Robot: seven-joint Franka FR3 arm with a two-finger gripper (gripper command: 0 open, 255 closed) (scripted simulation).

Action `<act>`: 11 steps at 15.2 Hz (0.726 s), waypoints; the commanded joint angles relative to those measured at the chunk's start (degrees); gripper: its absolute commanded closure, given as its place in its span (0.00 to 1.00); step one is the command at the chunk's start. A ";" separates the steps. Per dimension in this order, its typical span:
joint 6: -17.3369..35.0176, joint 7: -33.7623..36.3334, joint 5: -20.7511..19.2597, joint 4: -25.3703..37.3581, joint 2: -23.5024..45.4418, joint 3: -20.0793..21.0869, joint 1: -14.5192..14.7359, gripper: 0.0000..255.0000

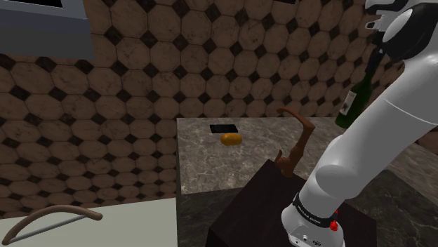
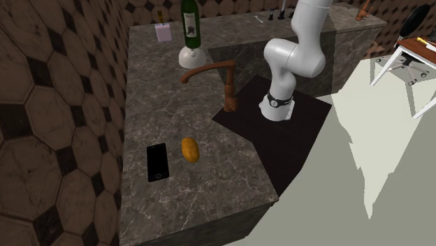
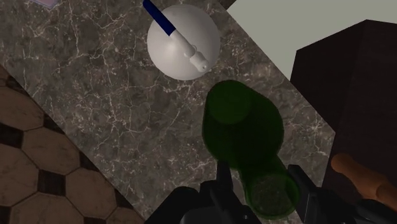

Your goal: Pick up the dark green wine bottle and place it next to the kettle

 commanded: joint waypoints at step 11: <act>8.43 4.59 -5.02 -12.16 -5.68 4.89 -3.47 1.00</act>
